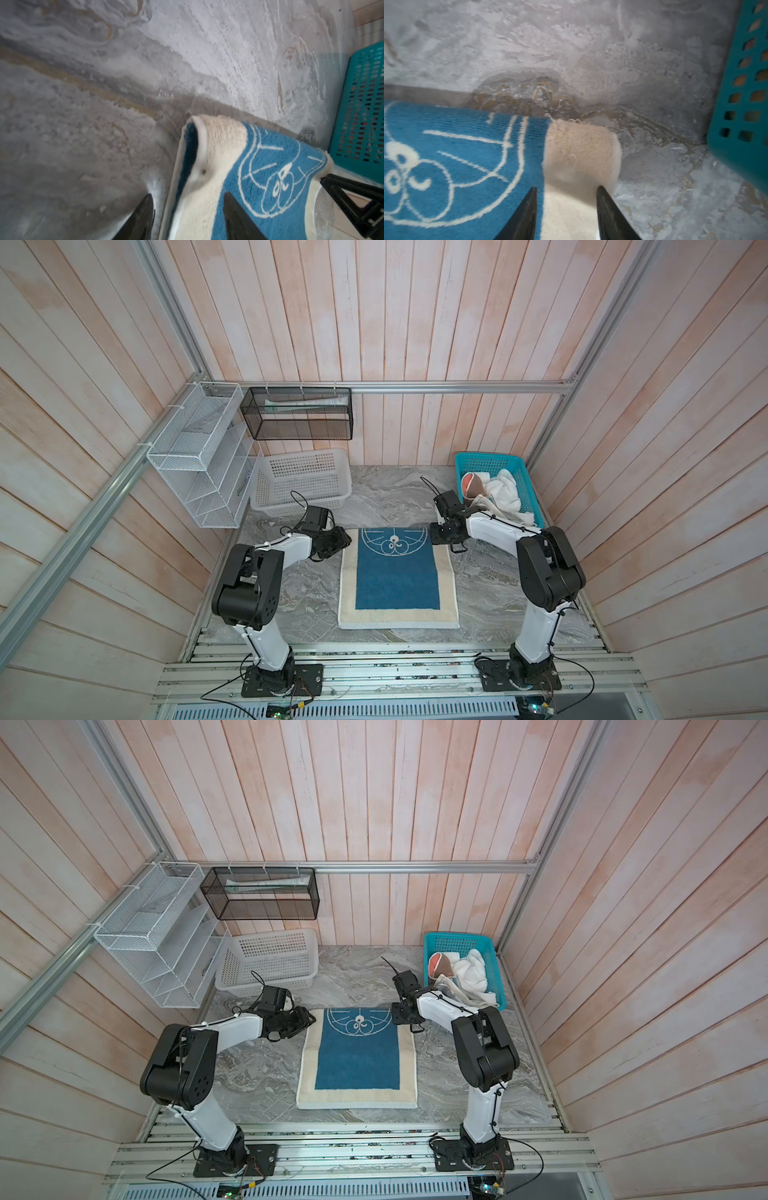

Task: Fold and stack the towels
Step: 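Lift the near edge with both grippers and carry it toward the far edge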

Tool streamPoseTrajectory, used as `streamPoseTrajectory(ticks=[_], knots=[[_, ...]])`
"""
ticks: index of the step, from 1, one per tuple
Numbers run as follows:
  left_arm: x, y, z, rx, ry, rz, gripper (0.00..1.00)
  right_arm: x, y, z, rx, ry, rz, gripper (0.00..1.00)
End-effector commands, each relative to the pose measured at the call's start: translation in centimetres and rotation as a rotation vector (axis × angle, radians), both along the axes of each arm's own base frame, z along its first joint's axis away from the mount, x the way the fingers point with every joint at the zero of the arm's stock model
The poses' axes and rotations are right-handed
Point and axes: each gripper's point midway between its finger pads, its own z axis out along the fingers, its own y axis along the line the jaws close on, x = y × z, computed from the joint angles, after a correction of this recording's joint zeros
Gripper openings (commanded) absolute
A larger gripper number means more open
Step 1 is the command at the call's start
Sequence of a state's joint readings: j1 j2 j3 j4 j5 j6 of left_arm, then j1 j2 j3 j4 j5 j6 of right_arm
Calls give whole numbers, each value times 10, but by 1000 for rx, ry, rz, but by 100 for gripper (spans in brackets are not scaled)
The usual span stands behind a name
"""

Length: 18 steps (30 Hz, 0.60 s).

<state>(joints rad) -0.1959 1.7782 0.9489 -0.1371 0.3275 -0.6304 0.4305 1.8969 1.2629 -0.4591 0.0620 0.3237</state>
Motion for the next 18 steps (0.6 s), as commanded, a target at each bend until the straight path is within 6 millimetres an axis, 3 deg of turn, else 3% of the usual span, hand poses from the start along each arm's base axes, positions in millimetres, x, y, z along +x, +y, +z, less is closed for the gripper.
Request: streamPoseTrajectory(ticks=[1,6,14,16,18], knots=[[29,-3,8,-35,-88,-14,56,9,-20,-8,-53,13,-18,50],[45,-9,6,-88,-121,-36,53,13,-6,-24,9,51,48,51],[54,-20,8,-128,-151,-102,31,22,15,-33,75,73,128,45],[54,-19,12,-125,-168,-109,21,24,20,-32,99,73,156,37],[55,-17,21,-115,-206,-115,10,28,22,-27,115,58,169,20]])
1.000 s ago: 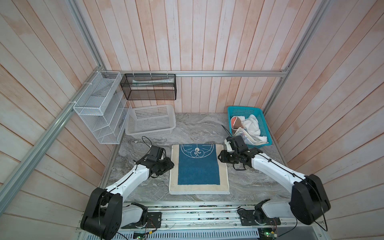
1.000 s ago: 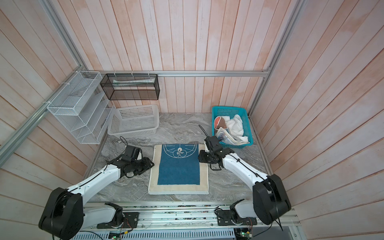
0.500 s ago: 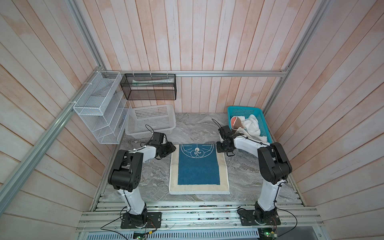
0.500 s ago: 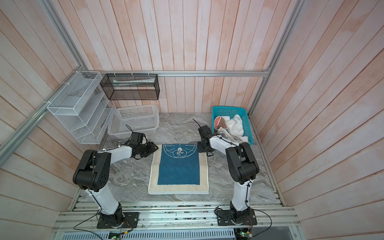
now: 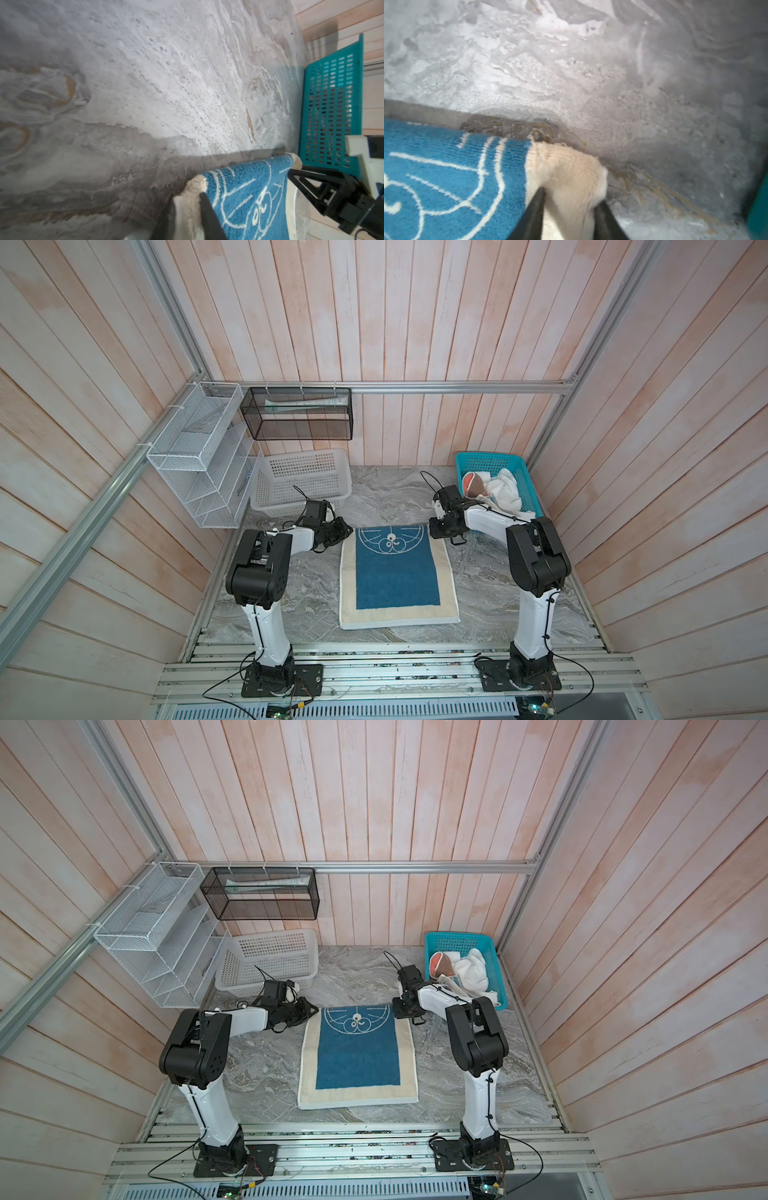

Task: Fold and stack the towels
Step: 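Lift the near edge with both grippers and carry it toward the far edge, then lower the folded edge onto the towel and draw both grippers back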

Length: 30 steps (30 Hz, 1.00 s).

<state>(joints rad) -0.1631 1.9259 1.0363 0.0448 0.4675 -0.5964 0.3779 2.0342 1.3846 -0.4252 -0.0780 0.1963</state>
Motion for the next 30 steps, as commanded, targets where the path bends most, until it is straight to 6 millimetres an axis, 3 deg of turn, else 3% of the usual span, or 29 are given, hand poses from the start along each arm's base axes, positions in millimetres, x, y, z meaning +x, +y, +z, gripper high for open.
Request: streamPoseTrajectory(ticks=[1,5,11,16,20,24,28,30], knots=[[10,0,24,4,-109,-31,6,-3,9,-7,39,30,53,15],[10,1,52,34,-205,-63,0,6,8,23,41,-74,70,0],[4,-5,87,36,-286,-143,0,19,2,64,12,-198,75,0],[-9,-5,110,23,-371,-159,0,11,-1,81,23,-242,84,0],[-27,-7,120,-1,-433,-178,0,-9,-2,90,72,-291,88,0],[-54,-10,112,-27,-455,-196,0,-43,-9,80,120,-298,62,1],[-94,-13,98,-23,-473,-212,0,-90,-10,76,190,-285,37,18],[-115,-14,94,-3,-477,-211,7,-114,-14,73,225,-258,3,28]])
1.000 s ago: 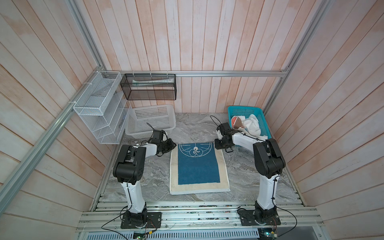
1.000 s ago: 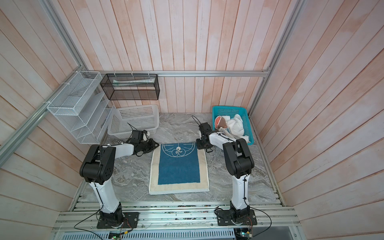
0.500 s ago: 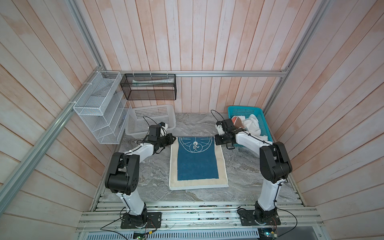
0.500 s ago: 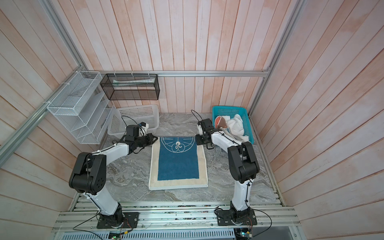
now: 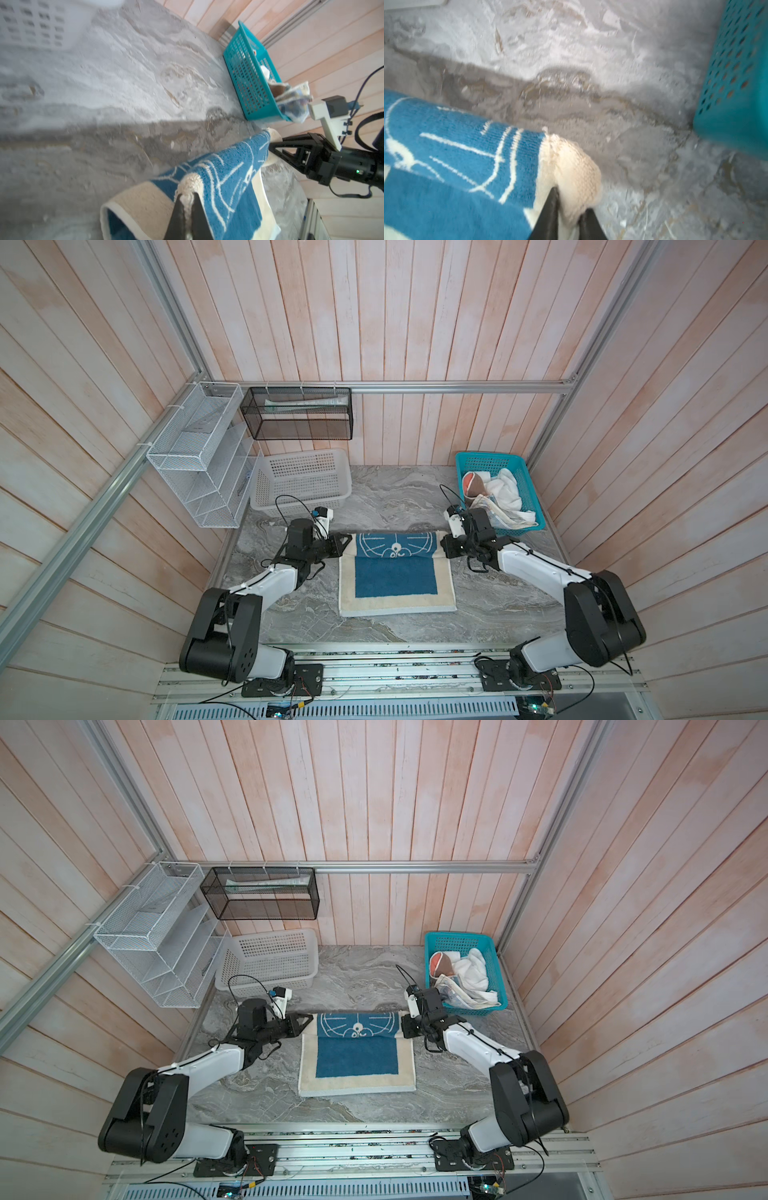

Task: Fold and stack the towels
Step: 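Lower the folded edge onto the towel and draw both grippers back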

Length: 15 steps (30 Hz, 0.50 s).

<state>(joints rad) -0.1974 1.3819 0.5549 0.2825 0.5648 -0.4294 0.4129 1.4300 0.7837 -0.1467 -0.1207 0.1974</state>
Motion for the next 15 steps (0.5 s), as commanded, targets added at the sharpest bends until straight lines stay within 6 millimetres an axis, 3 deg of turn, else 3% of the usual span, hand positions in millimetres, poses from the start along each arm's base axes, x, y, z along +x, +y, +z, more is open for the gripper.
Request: streamPoseTrajectory(ticks=[1,3,6,11,15], knots=[[-25,-2,9,18,-89,0,16,-28,0,9,114,14,-65,34],[-45,4,4,33,-78,27,31,-48,-7,9,162,46,-116,41],[-67,21,0,35,-51,110,39,-69,-17,14,229,67,-192,45],[-84,43,3,15,-10,236,43,-77,-28,26,277,74,-277,50],[-86,51,-9,-4,174,300,43,-79,-22,15,267,187,-291,52]])
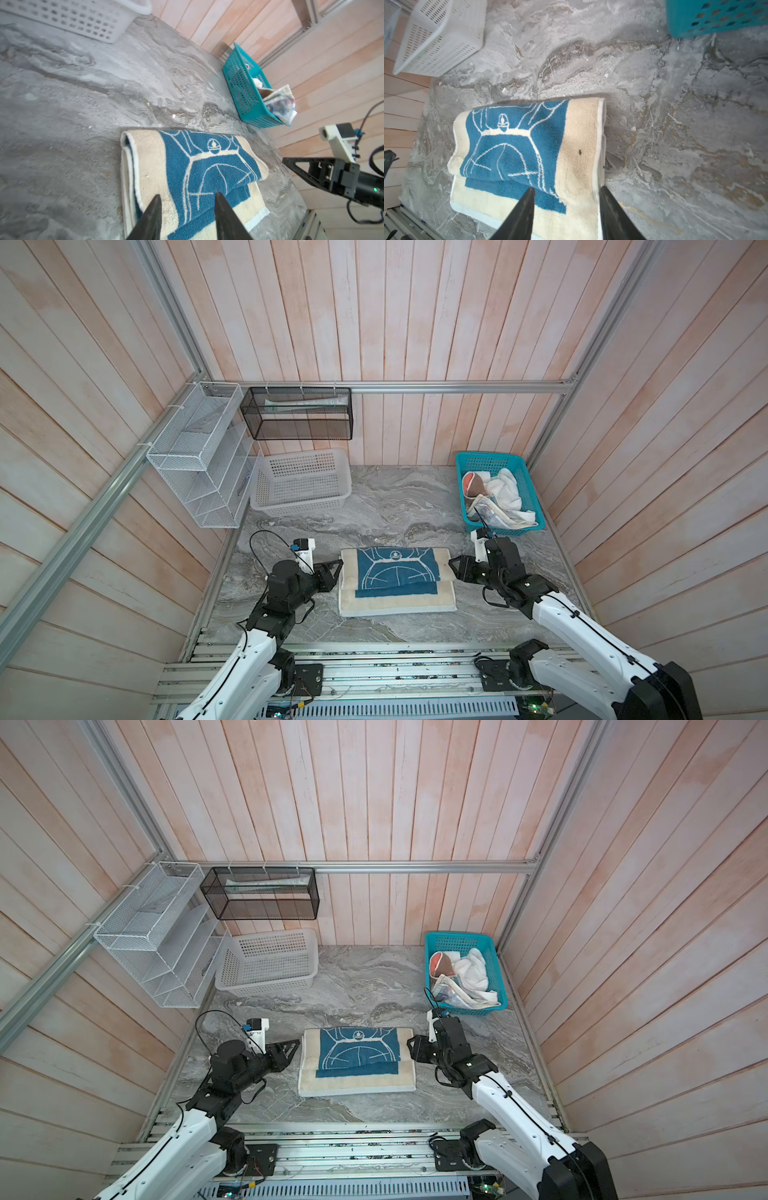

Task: Fold and stack the towels
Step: 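Lower the folded edge onto the towel and draw both grippers back, then grasp the folded towel's near edge with both grippers to fold again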

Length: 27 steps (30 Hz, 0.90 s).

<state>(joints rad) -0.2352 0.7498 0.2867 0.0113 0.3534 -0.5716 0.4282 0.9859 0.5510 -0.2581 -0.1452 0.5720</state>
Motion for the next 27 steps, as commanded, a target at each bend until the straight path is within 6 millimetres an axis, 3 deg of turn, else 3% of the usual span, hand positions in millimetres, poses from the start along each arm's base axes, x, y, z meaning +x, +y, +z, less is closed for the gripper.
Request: streamPoseTrajectory(ticks=[1,5,8,21,24,27], knots=[[-8,15,-33,-15,286,115,44,-8,4,-17,14,169,-21,52],[-27,6,-67,-47,595,112,44,-21,11,-40,-3,343,4,53],[-38,-6,-80,-98,693,86,45,-26,12,-52,3,395,8,54],[-32,-24,-90,-240,726,59,53,-17,22,-62,46,399,24,57],[-26,-26,-92,-258,714,66,52,-13,25,-60,51,393,34,51],[-18,-28,-89,-273,699,64,46,-8,25,-57,43,375,37,38]])
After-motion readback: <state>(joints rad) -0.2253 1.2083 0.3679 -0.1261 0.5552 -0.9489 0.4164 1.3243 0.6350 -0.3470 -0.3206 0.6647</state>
